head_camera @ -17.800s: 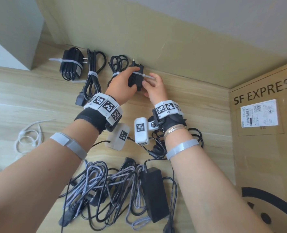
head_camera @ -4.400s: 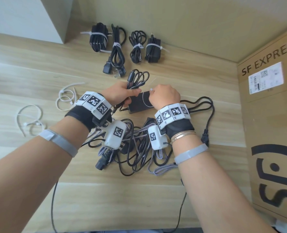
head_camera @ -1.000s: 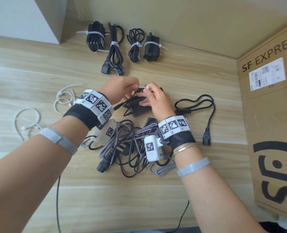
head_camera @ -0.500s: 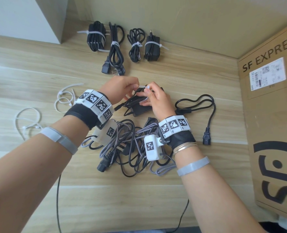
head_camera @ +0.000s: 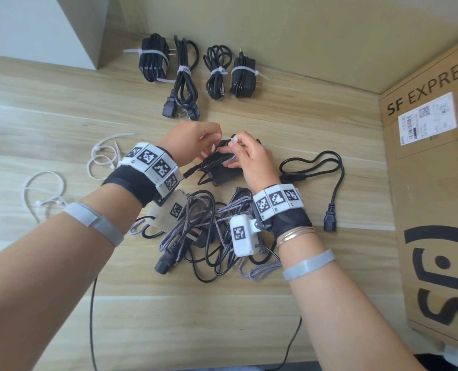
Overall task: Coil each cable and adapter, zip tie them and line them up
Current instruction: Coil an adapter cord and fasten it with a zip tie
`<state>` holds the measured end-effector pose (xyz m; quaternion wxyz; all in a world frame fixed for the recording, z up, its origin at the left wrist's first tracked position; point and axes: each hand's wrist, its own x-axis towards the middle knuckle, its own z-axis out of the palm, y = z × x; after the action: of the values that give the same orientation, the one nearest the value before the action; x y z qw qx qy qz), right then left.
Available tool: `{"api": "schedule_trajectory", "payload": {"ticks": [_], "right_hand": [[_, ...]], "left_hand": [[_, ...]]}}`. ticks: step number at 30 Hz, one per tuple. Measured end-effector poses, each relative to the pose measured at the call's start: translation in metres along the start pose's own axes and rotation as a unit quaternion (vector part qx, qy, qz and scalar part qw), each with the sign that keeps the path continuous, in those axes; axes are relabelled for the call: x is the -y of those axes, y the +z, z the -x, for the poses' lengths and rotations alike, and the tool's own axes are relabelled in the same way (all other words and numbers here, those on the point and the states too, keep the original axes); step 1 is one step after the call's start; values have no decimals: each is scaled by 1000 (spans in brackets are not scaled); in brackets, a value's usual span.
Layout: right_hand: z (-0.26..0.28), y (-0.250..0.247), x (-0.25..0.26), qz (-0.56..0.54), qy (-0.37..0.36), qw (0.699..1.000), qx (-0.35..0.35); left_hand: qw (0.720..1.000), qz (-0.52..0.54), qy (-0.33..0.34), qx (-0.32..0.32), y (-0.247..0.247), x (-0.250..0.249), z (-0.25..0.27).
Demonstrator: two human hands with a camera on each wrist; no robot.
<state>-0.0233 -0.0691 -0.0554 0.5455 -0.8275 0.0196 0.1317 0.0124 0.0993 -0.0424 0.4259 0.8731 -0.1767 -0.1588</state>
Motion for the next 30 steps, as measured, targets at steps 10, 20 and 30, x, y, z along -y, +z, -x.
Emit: {"api": "schedule_trajectory", "payload": {"ticks": [10,20,30], "right_hand": [[0,1,0,1,-2,1000,-5],[2,2,3,-1,-7,1000,-10],[4,1,6,-1,-4,1000,-15]], "left_hand": [[1000,26,-15,-9,2,1,0],[999,27,-14,-17,1,0,0],[1000,-8,-3,11,0,0,0]]}}
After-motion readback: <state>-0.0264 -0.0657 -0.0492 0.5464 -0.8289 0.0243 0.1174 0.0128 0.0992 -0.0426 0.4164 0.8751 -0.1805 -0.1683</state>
